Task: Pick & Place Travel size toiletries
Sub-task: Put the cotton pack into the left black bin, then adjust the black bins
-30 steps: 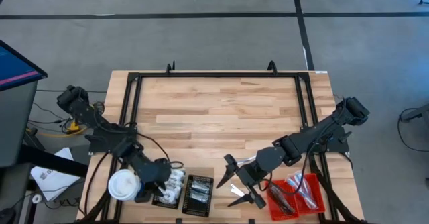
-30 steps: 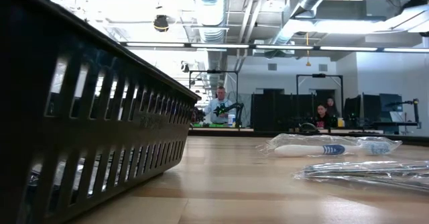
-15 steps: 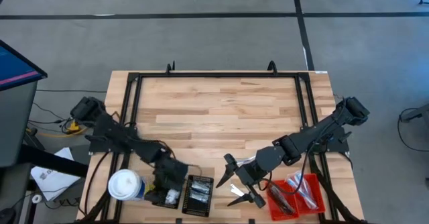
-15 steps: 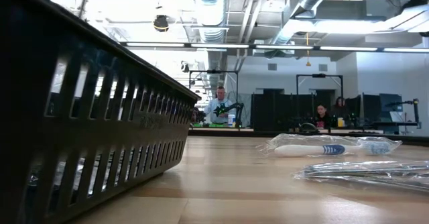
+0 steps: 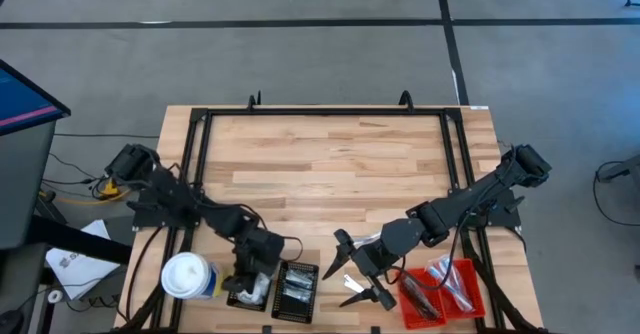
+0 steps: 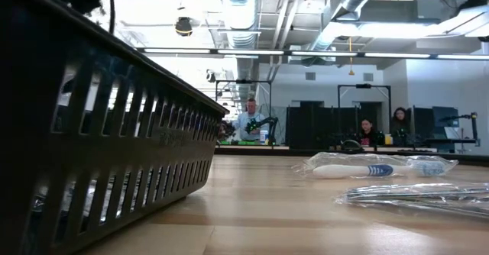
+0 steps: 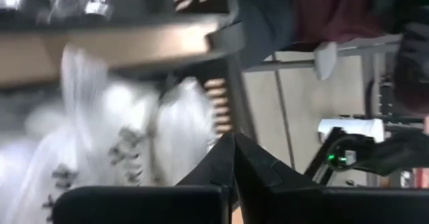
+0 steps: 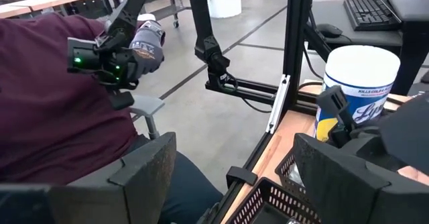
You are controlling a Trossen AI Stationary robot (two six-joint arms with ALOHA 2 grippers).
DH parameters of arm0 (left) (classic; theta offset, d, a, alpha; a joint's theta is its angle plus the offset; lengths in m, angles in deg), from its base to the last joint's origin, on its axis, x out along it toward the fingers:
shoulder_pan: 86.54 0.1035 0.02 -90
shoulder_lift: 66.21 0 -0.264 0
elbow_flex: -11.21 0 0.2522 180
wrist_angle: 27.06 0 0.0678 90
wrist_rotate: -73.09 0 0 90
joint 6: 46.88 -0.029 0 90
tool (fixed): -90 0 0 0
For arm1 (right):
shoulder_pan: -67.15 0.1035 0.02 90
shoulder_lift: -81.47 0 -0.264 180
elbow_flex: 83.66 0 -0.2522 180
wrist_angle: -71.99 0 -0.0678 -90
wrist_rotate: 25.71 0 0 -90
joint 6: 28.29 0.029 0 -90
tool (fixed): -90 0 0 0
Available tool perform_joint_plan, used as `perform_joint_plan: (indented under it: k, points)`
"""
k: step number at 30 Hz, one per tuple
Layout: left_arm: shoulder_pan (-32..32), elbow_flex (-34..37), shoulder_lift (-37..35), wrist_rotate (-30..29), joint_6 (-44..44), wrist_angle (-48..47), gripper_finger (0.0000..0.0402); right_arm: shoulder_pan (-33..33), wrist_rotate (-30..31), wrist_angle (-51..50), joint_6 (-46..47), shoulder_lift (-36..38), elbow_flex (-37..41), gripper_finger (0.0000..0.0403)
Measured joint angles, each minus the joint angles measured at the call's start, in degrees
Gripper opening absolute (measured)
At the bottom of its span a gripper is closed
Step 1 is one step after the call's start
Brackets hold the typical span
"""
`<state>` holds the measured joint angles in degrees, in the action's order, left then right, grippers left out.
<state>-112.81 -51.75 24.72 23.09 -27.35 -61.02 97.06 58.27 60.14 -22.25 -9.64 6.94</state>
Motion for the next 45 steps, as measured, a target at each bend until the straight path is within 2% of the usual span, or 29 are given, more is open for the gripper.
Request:
perform_joint_plan:
  k: [5, 21, 30, 36, 41, 45]
  points:
    - [-0.49, 3.38, 0.00, -3.67, 3.03, 1.76, 0.0000, 0.00, 0.00, 0.24, 0.00, 0.00, 0.00, 0.0294]
    - [-0.71, 4.77, -0.66, -5.75, 6.60, 4.59, 0.0000, 0.00, 0.00, 0.24, -0.02, 0.00, 0.00, 0.0294]
    - [-0.66, 4.21, -8.66, -7.55, 6.90, 4.71, 0.0000, -0.09, 0.00, 0.20, -0.02, 0.00, 0.00, 0.0294]
    - [0.48, 4.16, -14.61, -17.18, 2.98, 4.82, 0.0000, -0.09, 0.00, 0.21, -0.48, 0.00, 0.00, 0.0294]
    - [2.52, 4.16, -11.90, -24.49, -4.24, 4.87, 0.0000, -0.09, 0.00, 0.22, -0.48, 0.00, 0.00, 0.0294]
    - [3.16, 4.21, -8.76, -29.38, -5.70, 4.64, 0.0000, -0.09, 0.00, 0.20, -0.50, 0.00, 0.00, 0.0294]
